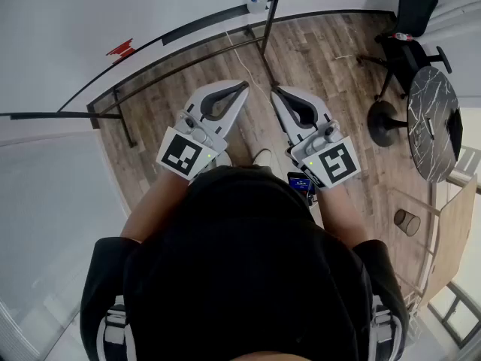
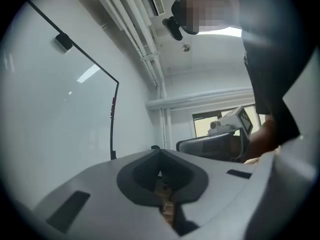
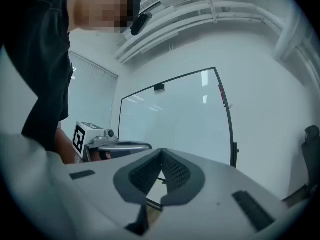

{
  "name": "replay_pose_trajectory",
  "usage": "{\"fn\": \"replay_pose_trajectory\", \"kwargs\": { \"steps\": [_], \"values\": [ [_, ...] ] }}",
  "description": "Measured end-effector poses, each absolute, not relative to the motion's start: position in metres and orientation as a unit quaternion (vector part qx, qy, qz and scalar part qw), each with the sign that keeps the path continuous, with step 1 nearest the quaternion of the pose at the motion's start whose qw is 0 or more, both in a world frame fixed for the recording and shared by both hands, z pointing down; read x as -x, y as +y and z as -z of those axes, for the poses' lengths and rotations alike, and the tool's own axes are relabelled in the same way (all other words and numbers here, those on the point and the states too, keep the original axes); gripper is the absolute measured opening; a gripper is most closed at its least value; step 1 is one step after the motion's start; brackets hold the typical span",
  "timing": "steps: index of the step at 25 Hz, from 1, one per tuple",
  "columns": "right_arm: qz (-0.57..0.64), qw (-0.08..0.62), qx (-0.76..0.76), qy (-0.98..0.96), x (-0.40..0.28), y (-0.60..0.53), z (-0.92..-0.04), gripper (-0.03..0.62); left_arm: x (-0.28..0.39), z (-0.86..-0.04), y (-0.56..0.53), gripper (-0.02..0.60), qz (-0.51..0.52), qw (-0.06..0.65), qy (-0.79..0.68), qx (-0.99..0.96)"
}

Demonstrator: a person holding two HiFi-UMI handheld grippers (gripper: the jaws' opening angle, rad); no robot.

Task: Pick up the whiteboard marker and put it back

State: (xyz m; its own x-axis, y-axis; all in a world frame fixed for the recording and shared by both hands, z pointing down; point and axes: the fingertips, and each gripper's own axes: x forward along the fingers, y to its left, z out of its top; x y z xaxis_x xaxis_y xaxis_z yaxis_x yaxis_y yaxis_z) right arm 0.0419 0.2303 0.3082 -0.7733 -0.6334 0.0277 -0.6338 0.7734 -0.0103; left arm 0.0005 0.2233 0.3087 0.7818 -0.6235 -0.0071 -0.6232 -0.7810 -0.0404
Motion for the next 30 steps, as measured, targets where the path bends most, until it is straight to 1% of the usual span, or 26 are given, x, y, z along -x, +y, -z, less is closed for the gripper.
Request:
{"fn": "replay_pose_trajectory", "kwargs": {
  "steps": [7, 13, 30],
  "values": [
    [-0.007, 0.010, -0.337, -0.942, -0.018, 0.250, -0.308, -0.006, 0.025, -0.309, 0.240, 0.003, 0.003, 0.020, 0.332, 0.943],
    [-0.017, -0.012, -0.356, -0.934, -0.006, 0.257, -0.301, -0.006, 0.042, -0.304, 0.247, 0.003, -0.003, 0.026, 0.328, 0.944],
    [-0.010, 0.015, -0.368, -0.930, 0.076, 0.254, -0.315, -0.006, 0.114, -0.314, 0.241, 0.003, -0.014, 0.016, 0.300, 0.954]
  ]
}}
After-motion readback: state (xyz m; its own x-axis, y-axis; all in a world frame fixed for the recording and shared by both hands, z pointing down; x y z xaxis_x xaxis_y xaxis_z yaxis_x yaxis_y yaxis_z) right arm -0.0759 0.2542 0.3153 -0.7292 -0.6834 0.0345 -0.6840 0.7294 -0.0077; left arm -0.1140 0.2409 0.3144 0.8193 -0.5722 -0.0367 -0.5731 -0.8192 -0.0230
